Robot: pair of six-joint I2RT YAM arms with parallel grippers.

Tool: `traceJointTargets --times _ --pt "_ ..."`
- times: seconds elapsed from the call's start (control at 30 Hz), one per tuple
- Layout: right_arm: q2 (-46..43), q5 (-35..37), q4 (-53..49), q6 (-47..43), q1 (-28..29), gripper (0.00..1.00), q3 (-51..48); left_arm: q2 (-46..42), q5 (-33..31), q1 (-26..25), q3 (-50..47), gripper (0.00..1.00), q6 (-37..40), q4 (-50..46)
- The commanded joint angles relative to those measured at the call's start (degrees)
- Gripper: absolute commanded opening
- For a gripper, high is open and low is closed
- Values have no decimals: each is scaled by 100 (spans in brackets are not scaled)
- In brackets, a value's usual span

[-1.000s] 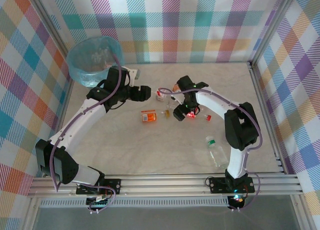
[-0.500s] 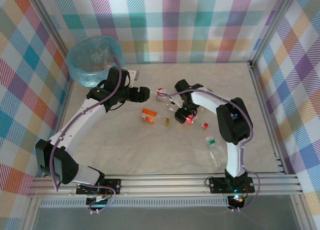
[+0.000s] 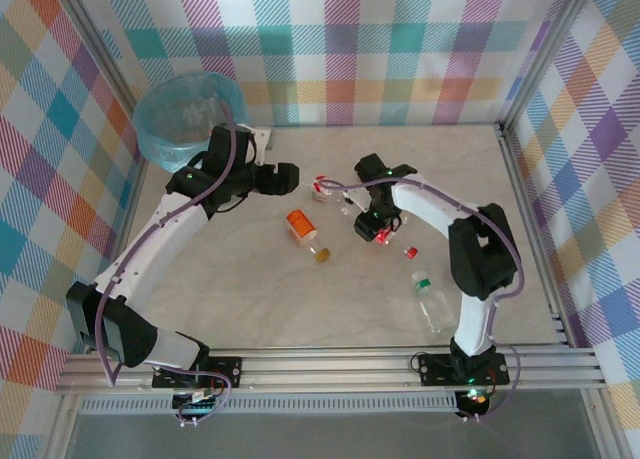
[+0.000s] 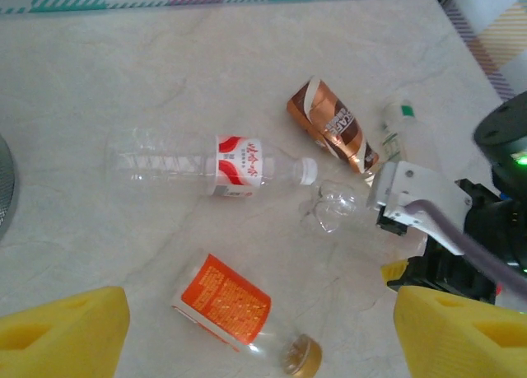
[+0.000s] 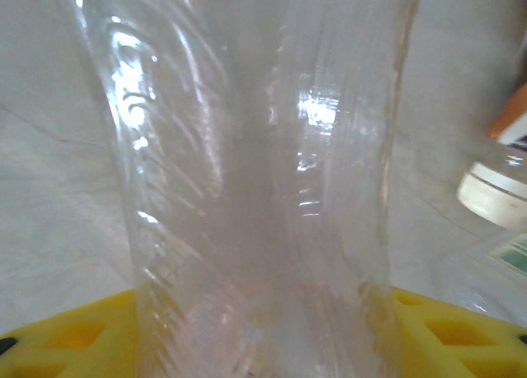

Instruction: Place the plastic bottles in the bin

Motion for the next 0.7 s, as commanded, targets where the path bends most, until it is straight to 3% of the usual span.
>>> traceJointTargets --times 0.0,0.17,0.37,0.67 --pt "-751 -425 -244 395 15 62 47 -232 416 61 289 85 -238 40" --pt "-1734 -1462 113 802 15 61 49 -283 1139 61 610 90 -579 369" --pt "-2880 -2905 1693 1546 15 60 -419 -95 2028 61 984 92 -1078 617" --pt "-3007 -4045 2382 1931 45 62 -357 -139 3134 -102 817 92 -1500 1420"
